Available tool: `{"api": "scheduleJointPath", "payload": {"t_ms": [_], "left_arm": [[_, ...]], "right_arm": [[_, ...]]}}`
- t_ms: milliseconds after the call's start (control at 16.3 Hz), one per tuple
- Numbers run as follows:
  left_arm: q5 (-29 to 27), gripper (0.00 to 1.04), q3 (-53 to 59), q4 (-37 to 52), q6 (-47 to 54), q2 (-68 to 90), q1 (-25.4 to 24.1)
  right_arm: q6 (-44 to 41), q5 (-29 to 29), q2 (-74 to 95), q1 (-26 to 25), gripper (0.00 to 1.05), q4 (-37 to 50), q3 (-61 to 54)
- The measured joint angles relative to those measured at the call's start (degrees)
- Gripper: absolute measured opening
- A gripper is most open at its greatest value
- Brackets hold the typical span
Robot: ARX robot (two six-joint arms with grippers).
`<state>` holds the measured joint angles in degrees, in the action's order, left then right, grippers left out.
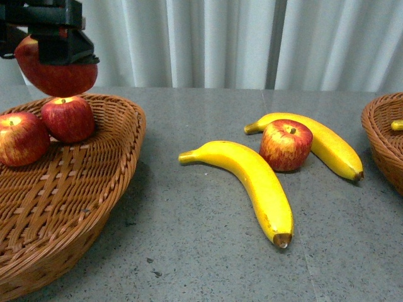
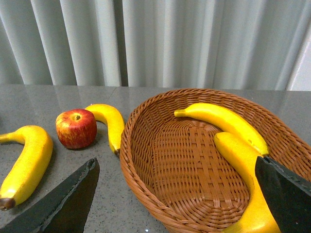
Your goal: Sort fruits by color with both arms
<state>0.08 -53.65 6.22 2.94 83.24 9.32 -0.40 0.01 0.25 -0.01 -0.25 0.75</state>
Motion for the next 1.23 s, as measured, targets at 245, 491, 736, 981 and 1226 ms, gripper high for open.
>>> {"api": "scheduleJointPath", "payload": {"t_ms": [245, 491, 736, 981, 1226], "left_arm": [[0.0, 0.68, 1.5, 1.1, -2.8, 5.7, -3.9], [0.5, 0.82, 2.4, 1.5, -3.1, 7.5, -3.1], [1.0, 0.98, 2.3, 1.0, -3.0, 7.3, -2.3], [1.5, 0.98, -1.2, 1.8, -1.9, 2.6, 4.6], [4.3, 0.98, -7.6, 4.2, 3.6, 7.9, 13.8]], "right_arm": [[0.0, 0.0, 0.0, 0.0, 0.98, 0.0, 0.0], [0.0, 0.0, 0.0, 0.0, 0.98, 0.0, 0.0], [0.0, 0.0, 0.0, 0.0, 0.98, 0.0, 0.0], [0.0, 0.0, 0.0, 0.0, 0.98, 0.0, 0.0], [0.0, 0.0, 0.0, 0.0, 0.98, 0.0, 0.0]]}}
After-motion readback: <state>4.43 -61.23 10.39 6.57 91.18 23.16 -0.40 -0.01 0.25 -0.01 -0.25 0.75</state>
